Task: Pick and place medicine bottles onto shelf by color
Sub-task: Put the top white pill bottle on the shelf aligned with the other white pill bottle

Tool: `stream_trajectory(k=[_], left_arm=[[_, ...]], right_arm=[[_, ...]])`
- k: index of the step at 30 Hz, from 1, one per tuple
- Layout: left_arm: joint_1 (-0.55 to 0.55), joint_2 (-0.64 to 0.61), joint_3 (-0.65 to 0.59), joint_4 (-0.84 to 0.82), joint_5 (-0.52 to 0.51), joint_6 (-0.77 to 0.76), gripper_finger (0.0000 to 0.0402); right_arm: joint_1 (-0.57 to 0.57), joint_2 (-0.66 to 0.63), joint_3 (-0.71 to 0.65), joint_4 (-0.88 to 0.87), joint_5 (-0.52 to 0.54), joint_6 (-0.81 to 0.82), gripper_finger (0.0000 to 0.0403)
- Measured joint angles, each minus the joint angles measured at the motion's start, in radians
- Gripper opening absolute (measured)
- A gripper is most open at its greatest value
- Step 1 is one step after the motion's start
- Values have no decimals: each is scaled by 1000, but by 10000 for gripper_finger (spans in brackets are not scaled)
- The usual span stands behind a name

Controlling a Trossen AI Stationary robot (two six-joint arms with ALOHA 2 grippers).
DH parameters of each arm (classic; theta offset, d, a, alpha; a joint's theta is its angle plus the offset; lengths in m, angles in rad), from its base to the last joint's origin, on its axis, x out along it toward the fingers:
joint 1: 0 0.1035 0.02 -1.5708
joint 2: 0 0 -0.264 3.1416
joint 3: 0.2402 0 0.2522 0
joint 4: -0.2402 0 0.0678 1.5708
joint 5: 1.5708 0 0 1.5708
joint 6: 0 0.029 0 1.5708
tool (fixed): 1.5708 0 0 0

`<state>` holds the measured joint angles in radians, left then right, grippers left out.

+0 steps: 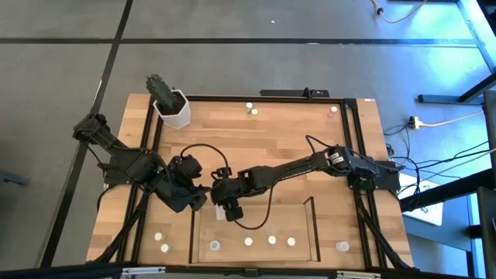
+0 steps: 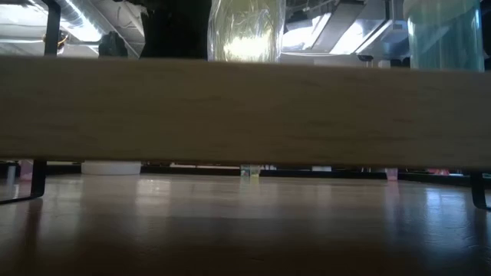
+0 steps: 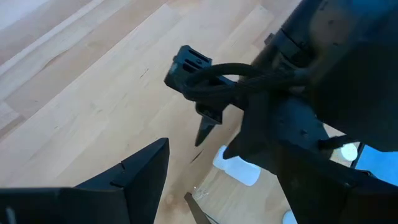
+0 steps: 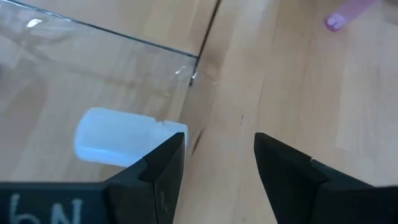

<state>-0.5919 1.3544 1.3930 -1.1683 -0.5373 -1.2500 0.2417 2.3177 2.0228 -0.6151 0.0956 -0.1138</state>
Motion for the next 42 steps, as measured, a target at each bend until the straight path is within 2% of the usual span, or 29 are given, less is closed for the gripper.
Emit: stream_trajectory(k=[3,12,35,42], left_arm=[[0,0,0,0,0,0,275],[0,0,0,0,0,0,275],[0,0,0,-1,0,2,275],[0,0,0,-2,0,2,275]], right_arm=[[-2,0,0,0,-7,1,196],[0,0,0,11,-117,4,196],[-1,31,3,28,-116,7,196],[-1,33,3,28,-46,5,196]])
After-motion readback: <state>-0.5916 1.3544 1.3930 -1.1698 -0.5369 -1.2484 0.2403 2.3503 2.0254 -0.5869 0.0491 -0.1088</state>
